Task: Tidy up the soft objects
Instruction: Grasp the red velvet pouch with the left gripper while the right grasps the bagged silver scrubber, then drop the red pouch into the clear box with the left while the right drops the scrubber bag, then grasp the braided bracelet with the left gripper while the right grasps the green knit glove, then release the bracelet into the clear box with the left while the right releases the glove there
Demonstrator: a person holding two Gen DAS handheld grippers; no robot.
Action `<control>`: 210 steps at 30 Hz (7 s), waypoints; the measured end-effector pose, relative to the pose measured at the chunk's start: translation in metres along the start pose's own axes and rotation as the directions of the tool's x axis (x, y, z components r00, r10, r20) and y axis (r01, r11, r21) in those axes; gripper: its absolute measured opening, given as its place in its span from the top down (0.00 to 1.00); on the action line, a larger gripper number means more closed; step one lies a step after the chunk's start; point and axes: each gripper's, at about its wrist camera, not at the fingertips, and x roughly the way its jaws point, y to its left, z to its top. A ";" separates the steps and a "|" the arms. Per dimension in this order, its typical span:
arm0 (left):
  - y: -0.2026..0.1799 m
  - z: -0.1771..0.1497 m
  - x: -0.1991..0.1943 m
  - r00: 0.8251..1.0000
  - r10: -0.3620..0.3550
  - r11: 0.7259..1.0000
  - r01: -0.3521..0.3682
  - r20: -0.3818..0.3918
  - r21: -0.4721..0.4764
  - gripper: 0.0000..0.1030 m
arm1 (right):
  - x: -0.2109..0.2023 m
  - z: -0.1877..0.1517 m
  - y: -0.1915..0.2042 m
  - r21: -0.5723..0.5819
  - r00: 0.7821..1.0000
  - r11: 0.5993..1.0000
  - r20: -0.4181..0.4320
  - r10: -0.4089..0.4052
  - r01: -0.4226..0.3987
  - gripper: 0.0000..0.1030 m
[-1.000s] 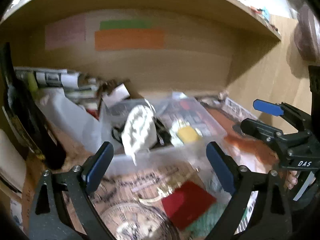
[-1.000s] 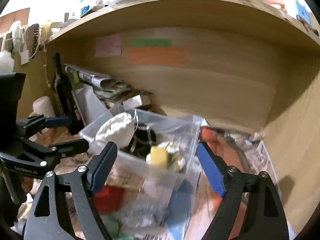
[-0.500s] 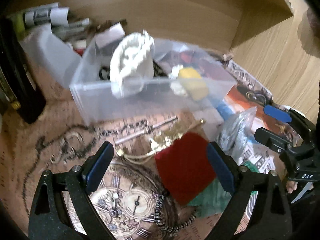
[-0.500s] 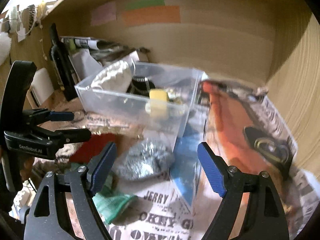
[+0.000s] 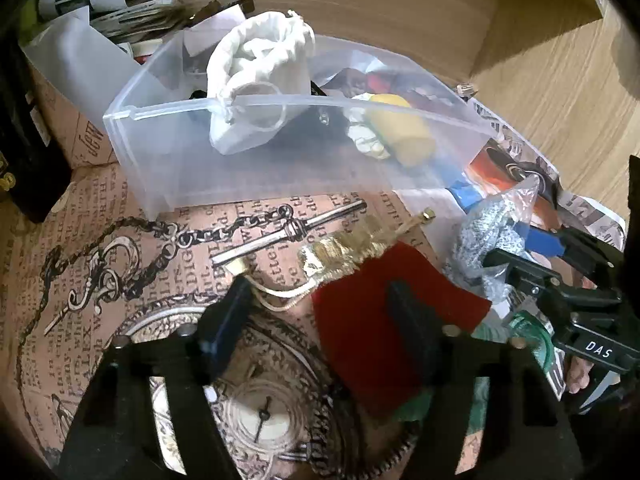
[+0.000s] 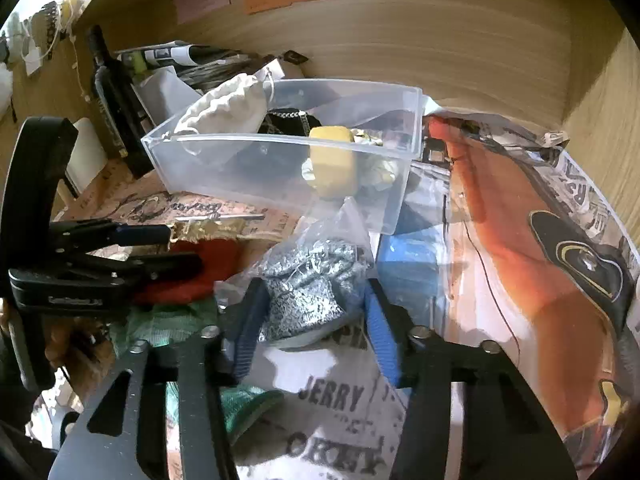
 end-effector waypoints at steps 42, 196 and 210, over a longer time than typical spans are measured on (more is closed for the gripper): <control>0.003 0.080 -0.100 0.939 0.021 1.000 -0.016 0.343 -0.018 0.83 | -0.062 0.085 0.010 -0.018 0.938 0.999 0.344 -0.041 0.051 0.82; 0.000 -0.042 -0.039 0.983 0.145 0.989 -0.148 0.113 0.015 0.55 | -0.032 0.012 0.019 0.017 0.986 0.999 0.161 0.033 -0.036 0.83; -0.006 -0.007 -0.081 0.958 0.121 0.991 -0.131 0.261 0.019 0.55 | -0.042 0.033 0.019 -0.002 0.974 1.000 0.226 0.012 -0.012 0.83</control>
